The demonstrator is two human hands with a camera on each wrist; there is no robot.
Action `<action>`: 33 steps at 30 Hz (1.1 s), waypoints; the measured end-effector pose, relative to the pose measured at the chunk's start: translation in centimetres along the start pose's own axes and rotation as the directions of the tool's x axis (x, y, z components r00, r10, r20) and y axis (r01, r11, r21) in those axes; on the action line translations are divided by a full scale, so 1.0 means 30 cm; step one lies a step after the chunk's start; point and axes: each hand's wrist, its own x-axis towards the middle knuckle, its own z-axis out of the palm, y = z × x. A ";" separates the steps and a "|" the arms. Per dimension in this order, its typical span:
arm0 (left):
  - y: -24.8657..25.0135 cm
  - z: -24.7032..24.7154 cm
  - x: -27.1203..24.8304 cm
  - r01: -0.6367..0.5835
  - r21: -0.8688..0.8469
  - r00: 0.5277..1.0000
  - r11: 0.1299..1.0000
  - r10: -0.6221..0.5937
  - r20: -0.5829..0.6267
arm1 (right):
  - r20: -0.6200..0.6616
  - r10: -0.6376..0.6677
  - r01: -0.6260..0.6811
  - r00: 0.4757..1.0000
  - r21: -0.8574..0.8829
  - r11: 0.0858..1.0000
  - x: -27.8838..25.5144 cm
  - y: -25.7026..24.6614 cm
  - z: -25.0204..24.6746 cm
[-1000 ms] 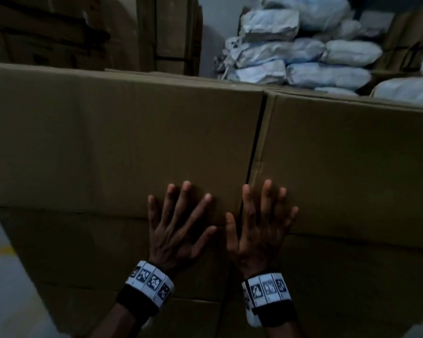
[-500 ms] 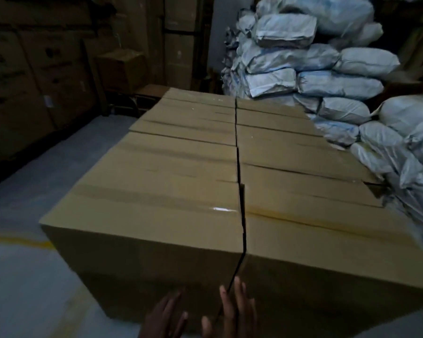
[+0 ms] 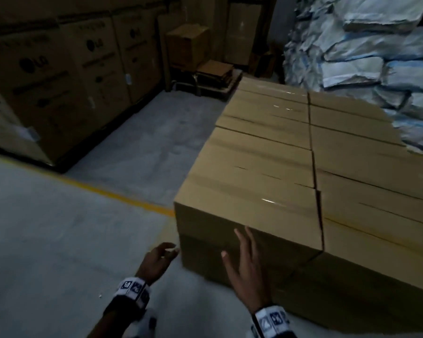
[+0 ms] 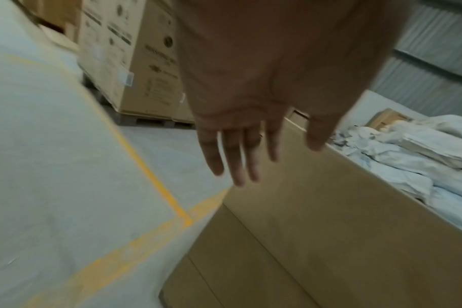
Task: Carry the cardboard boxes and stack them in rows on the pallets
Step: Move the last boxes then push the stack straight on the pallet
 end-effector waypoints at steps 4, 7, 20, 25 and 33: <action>-0.061 -0.225 0.069 -0.253 0.039 0.953 0.967 0.256 -0.160 | -0.022 0.062 -0.062 0.998 0.000 0.998 0.187 -0.193 0.212; -0.111 -0.372 0.129 -0.358 0.053 0.931 0.932 0.361 -0.049 | -0.003 0.142 -0.142 0.990 -0.019 0.990 0.301 -0.346 0.362; -0.106 -0.709 0.724 -0.318 0.015 0.928 0.948 0.308 0.212 | 0.020 0.393 -0.369 0.919 -0.300 0.880 0.628 -0.406 0.520; -0.037 -0.862 0.999 -0.432 0.122 0.843 0.894 0.352 0.406 | 0.013 0.466 -0.442 0.885 -0.298 0.846 0.779 -0.358 0.530; 0.112 -1.103 1.462 -0.450 0.287 0.852 0.846 0.310 0.421 | -0.112 0.261 -0.275 0.959 -0.129 0.953 1.212 -0.543 0.647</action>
